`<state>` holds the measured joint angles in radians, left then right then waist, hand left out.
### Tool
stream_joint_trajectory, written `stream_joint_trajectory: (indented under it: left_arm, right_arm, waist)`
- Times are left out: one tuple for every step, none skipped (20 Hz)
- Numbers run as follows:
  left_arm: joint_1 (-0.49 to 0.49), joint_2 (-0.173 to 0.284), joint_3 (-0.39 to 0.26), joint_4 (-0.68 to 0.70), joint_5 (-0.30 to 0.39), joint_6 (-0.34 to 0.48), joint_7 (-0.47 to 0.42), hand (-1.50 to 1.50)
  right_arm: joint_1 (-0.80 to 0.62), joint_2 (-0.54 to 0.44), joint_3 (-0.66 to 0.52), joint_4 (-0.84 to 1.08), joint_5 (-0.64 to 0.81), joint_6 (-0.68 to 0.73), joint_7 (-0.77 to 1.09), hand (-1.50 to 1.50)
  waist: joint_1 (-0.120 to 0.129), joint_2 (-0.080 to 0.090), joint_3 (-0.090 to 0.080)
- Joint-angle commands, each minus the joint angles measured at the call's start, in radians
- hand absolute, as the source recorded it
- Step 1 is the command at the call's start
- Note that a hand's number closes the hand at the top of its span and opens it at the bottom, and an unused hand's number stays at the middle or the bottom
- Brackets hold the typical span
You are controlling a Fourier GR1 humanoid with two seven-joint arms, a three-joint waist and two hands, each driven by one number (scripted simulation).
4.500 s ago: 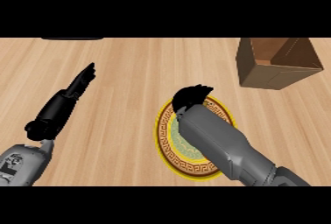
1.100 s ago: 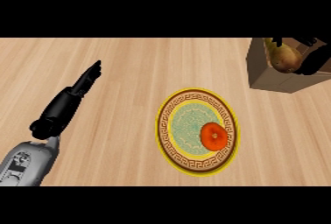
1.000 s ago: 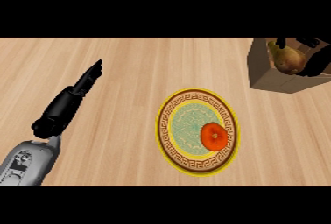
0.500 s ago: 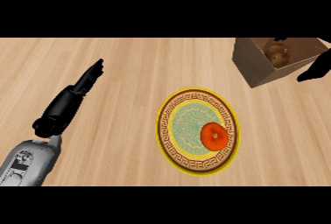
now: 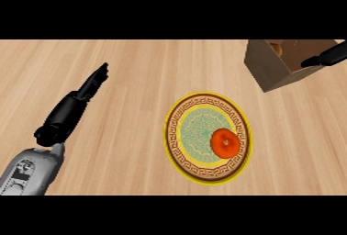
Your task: Pick the pear from the plate and place it in the cardboard box
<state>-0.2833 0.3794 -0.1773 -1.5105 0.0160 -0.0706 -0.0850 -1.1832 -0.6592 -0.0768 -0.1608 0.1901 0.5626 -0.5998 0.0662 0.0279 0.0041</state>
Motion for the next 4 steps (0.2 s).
stream_joint_trajectory:
  left_arm:
    - [0.006,-0.013,-0.016,0.007,-0.006,-0.009,-0.019,0.00]
    - [-0.038,-0.002,0.010,0.000,0.006,-0.008,0.018,0.00]
    - [-0.011,-0.008,-0.001,-0.010,0.003,-0.009,0.006,0.00]
    - [-0.050,-0.010,-0.002,-0.025,0.005,-0.012,0.026,0.00]
  right_arm:
    - [-0.055,-0.040,-0.116,0.102,-0.114,0.131,0.080,-1.50]
    - [-0.042,-0.054,-0.129,0.104,-0.127,0.140,0.076,-1.50]
    - [-0.028,-0.062,-0.144,0.111,-0.141,0.134,0.081,-1.50]
    - [-0.002,-0.078,-0.146,0.104,-0.141,0.112,0.062,-1.50]
  waist:
    - [0.016,0.011,-0.001]
    - [0.008,0.009,0.000]
    - [0.013,0.009,0.001]
    - [0.019,0.018,0.003]
